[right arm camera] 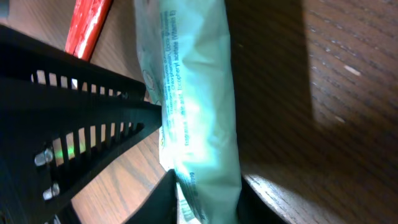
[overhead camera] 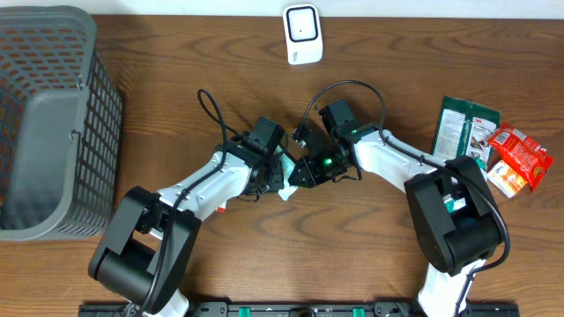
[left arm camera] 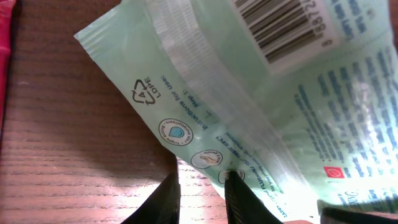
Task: Scan the item barcode
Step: 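Grasp the wipes packet end with the right gripper as left holds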
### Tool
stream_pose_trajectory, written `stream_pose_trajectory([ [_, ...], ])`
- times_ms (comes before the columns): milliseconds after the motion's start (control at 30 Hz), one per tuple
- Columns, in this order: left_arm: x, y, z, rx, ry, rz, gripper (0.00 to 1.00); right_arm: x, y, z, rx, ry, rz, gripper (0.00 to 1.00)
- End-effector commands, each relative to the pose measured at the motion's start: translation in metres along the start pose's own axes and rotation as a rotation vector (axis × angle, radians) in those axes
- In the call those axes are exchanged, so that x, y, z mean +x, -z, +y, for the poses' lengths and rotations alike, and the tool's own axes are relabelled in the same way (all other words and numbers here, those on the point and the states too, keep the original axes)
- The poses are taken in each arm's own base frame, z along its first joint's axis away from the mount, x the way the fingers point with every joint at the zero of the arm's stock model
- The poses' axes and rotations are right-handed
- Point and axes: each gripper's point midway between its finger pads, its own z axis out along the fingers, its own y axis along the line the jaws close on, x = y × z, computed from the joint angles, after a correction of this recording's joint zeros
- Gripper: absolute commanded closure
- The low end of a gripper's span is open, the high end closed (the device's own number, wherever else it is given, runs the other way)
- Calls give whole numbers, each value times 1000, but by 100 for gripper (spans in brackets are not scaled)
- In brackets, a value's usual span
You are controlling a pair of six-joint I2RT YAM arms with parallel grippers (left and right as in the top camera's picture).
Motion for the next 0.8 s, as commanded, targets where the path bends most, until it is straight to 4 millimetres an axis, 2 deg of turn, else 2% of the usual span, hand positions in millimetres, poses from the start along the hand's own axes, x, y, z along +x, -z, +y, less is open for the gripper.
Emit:
stream_pose_trajectory([
  [0, 8, -10, 12, -44, 12, 26, 74, 8, -10, 2, 18, 30, 29, 86],
  [267, 7, -7, 11, -40, 11, 22, 74, 11, -14, -2, 77, 44, 45, 86],
  [333, 4, 0, 8, -26, 4, 2, 70, 11, -12, -4, 79, 35, 44, 92],
  [367, 0, 6, 5, -13, -1, -19, 67, 11, -11, -5, 80, 30, 42, 99],
  [467, -11, 26, 0, 24, 1, -76, 62, 9, -6, -8, 83, 18, 35, 99],
  [633, -29, 70, -5, 93, 17, -193, 51, 5, 8, -5, 85, 22, 12, 99],
  [667, -33, 84, -4, 109, 26, -223, 45, 5, 15, 4, 65, 80, 5, 99],
  [767, -34, 107, 8, 104, 25, -250, 40, 3, 31, 18, 56, 157, -15, 99],
])
